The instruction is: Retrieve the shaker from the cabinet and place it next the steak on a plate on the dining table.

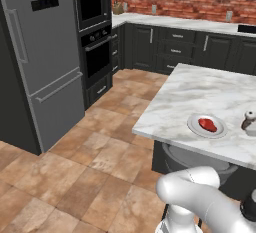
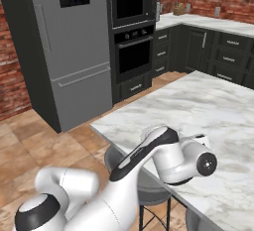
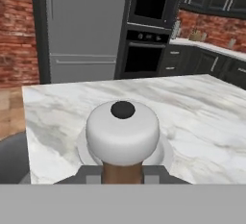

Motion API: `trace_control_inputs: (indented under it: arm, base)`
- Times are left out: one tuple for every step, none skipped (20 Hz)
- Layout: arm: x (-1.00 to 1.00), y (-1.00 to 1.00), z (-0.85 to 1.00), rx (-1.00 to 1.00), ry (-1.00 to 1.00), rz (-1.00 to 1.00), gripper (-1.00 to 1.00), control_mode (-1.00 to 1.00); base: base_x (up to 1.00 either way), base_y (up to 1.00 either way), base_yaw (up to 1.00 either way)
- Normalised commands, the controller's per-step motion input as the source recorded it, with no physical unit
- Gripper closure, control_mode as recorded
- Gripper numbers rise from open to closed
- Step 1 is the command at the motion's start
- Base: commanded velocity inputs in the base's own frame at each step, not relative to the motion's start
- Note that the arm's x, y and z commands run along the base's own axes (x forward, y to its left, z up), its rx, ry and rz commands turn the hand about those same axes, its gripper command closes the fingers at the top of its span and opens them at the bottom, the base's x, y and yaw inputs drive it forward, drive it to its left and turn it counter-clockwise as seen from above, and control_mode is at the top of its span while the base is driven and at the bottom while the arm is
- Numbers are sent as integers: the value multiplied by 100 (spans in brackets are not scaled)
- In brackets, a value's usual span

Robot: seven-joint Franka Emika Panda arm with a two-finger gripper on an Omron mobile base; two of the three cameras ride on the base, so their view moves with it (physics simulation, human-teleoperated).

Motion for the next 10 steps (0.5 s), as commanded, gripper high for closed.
trace_control_inputs:
  arm:
    - [29,-9,-22,0,4,0,100,-100]
    - [30,-14,-24,0,4,0,100,-100]
    - [32,-21,-24,0,3,0,100,-100]
    - [33,-25,-26,0,2,0,100,-100]
    - [33,-28,-26,0,2,0,100,-100]
    - [31,-29,-26,0,2,0,100,-100]
    - [31,-33,-26,0,2,0,100,-100]
    - [32,-34,-26,0,2,0,100,-100]
    - [32,-36,-26,0,2,0,100,-100]
    - [31,-36,-26,0,2,0,100,-100]
  base:
    - [0,0,0]
    - [0,0,0]
    - [0,0,0]
    - [0,0,0]
    - [0,0,0]
    - [0,0,0]
    - [0,0,0]
    - [0,0,0]
    - [0,0,0]
    - [0,0,0]
